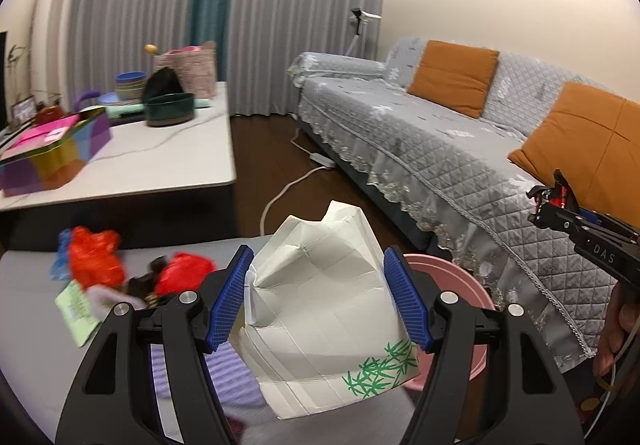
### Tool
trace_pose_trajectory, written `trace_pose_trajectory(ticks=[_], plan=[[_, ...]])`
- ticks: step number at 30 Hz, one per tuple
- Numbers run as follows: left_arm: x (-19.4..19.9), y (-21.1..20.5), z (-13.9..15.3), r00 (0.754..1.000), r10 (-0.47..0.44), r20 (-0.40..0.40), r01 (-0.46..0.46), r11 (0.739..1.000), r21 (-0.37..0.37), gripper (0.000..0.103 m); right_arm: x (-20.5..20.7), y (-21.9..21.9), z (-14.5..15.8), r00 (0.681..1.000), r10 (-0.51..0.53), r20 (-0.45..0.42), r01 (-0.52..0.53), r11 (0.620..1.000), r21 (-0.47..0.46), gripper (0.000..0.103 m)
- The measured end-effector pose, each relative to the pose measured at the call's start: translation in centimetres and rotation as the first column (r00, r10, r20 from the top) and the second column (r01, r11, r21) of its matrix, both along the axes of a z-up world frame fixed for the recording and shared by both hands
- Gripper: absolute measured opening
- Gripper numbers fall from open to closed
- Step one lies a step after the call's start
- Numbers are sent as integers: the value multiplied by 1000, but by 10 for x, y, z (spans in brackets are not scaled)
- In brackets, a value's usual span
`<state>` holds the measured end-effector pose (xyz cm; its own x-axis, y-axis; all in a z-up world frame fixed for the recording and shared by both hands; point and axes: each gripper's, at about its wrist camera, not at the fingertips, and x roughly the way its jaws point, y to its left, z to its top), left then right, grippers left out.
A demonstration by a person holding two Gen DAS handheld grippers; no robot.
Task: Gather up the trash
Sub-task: 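Carry the paper bag and wrapper with both grippers over the pink bin, then open both grippers to drop the paper bag and wrapper into the bin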
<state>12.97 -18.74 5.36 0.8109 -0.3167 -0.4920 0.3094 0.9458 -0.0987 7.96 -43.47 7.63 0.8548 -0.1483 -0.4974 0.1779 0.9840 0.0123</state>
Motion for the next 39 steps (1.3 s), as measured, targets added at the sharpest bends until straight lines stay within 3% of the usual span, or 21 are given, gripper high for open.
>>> trace_pose_trajectory(ticks=[14,28,31,33,39], plan=[[48,-65,-21,995,-96,-41,98,995,36,66,28,-13,-17,999,-22,-45,22,1000,4,37],[68,-90,-34,989,-134,-66,138,989,57,66,45,-21,-31,996,-25,-80,27,999,24,37],[69,-95,-35,986,-151,-65,155,986,55,70,46,-22,-32,997,-26,-79,29,999,26,38],[69,-100,-35,989,-139,-52,143,986,85,78,46,-23,-31,996,-43,-73,44,999,15,69],[68,-88,-32,991,-117,-64,120,992,42,82,44,-26,-28,996,-64,-57,65,998,18,73]])
